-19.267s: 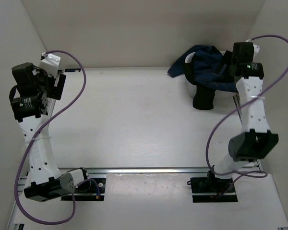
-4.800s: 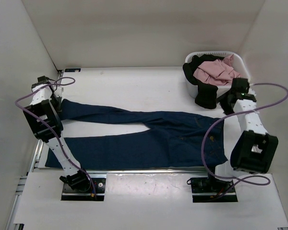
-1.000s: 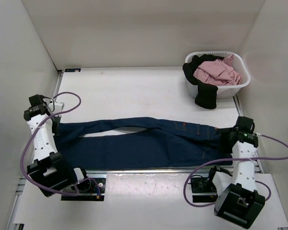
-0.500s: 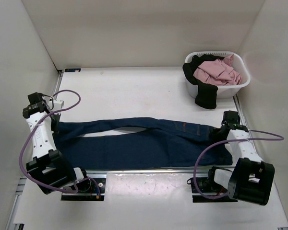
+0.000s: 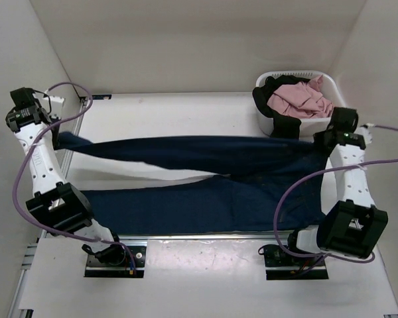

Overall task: Fold and stack the trousers
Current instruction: Fold the trousers

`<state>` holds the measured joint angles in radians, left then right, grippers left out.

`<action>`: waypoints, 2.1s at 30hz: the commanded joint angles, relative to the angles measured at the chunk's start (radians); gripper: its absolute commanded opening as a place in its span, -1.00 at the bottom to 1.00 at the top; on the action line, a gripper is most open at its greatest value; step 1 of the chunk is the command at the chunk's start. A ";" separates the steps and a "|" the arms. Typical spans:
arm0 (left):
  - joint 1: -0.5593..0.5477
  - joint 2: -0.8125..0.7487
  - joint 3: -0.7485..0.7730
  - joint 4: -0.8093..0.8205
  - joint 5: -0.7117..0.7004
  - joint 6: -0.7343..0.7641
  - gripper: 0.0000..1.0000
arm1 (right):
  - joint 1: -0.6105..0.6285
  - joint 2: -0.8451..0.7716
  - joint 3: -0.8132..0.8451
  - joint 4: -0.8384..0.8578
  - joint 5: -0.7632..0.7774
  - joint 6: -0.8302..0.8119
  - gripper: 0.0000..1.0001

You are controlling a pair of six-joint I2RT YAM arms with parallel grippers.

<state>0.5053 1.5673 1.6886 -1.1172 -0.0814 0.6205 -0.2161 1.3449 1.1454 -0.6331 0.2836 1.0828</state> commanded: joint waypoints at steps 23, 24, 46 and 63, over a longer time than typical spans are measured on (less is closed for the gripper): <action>0.127 -0.457 -0.757 0.284 -0.285 0.208 -0.72 | -0.181 -0.682 -0.484 -0.430 -0.061 -0.053 -1.00; 0.127 -0.448 -0.768 0.284 -0.276 0.208 -0.72 | -0.181 -0.682 -0.493 -0.430 -0.061 -0.054 -1.00; 0.210 -0.400 -0.971 0.381 -0.299 0.226 -0.72 | -0.181 -0.702 -0.443 -0.599 0.061 -0.099 -1.00; 0.248 -0.317 -0.943 0.450 -0.350 0.255 -0.72 | -0.181 -0.650 -0.342 -0.600 0.104 -0.135 -1.00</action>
<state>0.7437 1.2427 0.6941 -0.6971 -0.4084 0.8604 -0.3927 0.6819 0.7425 -1.2320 0.3214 0.9741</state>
